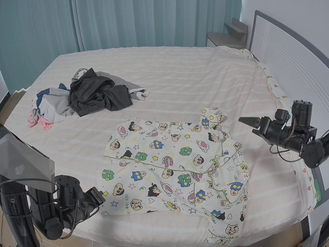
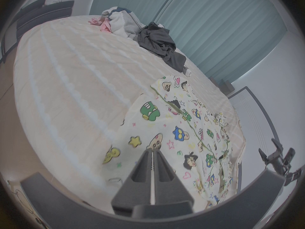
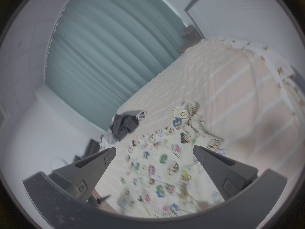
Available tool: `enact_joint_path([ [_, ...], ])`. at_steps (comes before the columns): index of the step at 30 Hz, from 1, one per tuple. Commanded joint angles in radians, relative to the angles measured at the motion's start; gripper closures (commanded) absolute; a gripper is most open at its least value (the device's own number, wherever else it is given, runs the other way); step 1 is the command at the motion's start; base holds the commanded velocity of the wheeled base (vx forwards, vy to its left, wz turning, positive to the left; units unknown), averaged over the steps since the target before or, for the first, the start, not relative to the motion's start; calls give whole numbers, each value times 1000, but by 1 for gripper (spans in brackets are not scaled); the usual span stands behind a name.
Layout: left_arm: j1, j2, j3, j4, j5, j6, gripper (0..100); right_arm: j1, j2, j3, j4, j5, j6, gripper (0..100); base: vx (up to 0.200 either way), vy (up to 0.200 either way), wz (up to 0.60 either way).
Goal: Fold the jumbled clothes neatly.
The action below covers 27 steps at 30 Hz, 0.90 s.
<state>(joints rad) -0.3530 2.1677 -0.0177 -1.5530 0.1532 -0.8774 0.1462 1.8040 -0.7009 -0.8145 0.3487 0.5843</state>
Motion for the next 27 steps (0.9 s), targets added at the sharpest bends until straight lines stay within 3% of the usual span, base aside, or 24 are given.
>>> enact_joint_path([
  [1, -8, 17, 10, -18, 2, -3, 100, 58, 190, -232, 47, -1, 233, 0, 200, 0, 0],
  [4, -20, 26, 5, -18, 5, -3, 100, 66, 264, -319, 75, -2, 312, 0, 200, 0, 0],
  [11, -21, 26, 7, -18, 11, -6, 100, 76, 373, -417, 144, -4, 318, 0, 0, 0, 0],
  [14, -21, 31, 7, -18, 11, -6, 100, 72, 452, -519, 146, -85, 310, 0, 0, 0, 0],
  [15, -21, 31, 7, -18, 11, -6, 100, 72, 452, -519, 146, -85, 310, 0, 0, 0, 0],
  [16, -21, 32, 7, -18, 12, -6, 100, 69, 509, -609, 159, -163, 292, 0, 0, 0, 0],
  [18, -21, 32, 7, -18, 12, -8, 100, 58, 538, -677, 210, -198, 247, 0, 0, 0, 0],
  [21, -21, 31, 8, -18, 16, -25, 100, 35, 554, -736, 281, -215, 166, 0, 0, 0, 0],
  [27, -21, 34, 8, -18, 16, -26, 100, 32, 652, -856, 336, -251, 105, 0, 0, 0, 0],
])
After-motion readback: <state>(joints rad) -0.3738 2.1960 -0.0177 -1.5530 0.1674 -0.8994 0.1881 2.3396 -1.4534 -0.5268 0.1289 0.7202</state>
